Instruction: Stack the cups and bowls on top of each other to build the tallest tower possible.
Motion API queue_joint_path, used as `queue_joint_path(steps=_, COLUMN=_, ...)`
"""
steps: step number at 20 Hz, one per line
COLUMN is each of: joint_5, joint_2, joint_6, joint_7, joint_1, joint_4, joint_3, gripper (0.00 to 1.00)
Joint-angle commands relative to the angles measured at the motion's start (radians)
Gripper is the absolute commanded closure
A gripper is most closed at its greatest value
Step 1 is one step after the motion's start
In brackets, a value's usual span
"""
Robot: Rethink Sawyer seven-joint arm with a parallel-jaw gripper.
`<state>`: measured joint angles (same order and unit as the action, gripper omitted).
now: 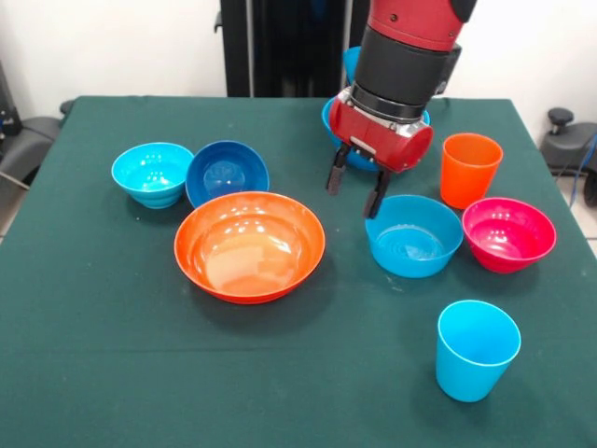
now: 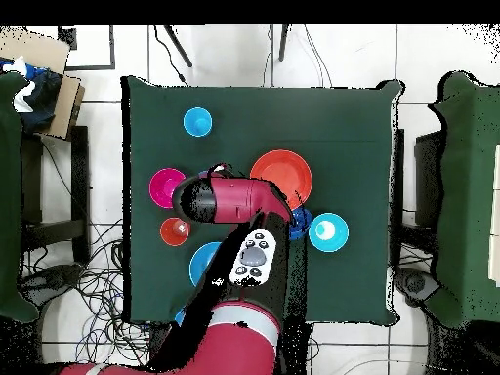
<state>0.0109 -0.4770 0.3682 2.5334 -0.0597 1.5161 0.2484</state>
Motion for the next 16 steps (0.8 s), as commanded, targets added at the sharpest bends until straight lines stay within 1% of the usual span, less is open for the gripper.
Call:
queue_joint_path(steps=1, joint_5=0.066, joint_2=0.048, joint_6=-0.03, joint_7=-0.004, joint_1=-0.032, joint_4=0.025, joint_3=-0.086, gripper=0.0)
queue_joint_path(steps=5, joint_5=0.046, joint_2=0.045, joint_6=-0.008, joint_7=0.012, joint_1=-0.045, joint_4=0.025, joint_3=-0.089, gripper=0.0)
queue_joint_path(steps=9, joint_5=0.036, joint_2=0.03, joint_6=0.008, joint_7=0.006, joint_1=-0.042, joint_4=0.037, joint_3=-0.104, gripper=0.0)
queue_joint_path(steps=16, joint_5=0.046, joint_2=0.06, joint_6=-0.016, joint_7=0.017, joint_1=-0.055, joint_4=0.018, joint_3=-0.08, gripper=0.0)
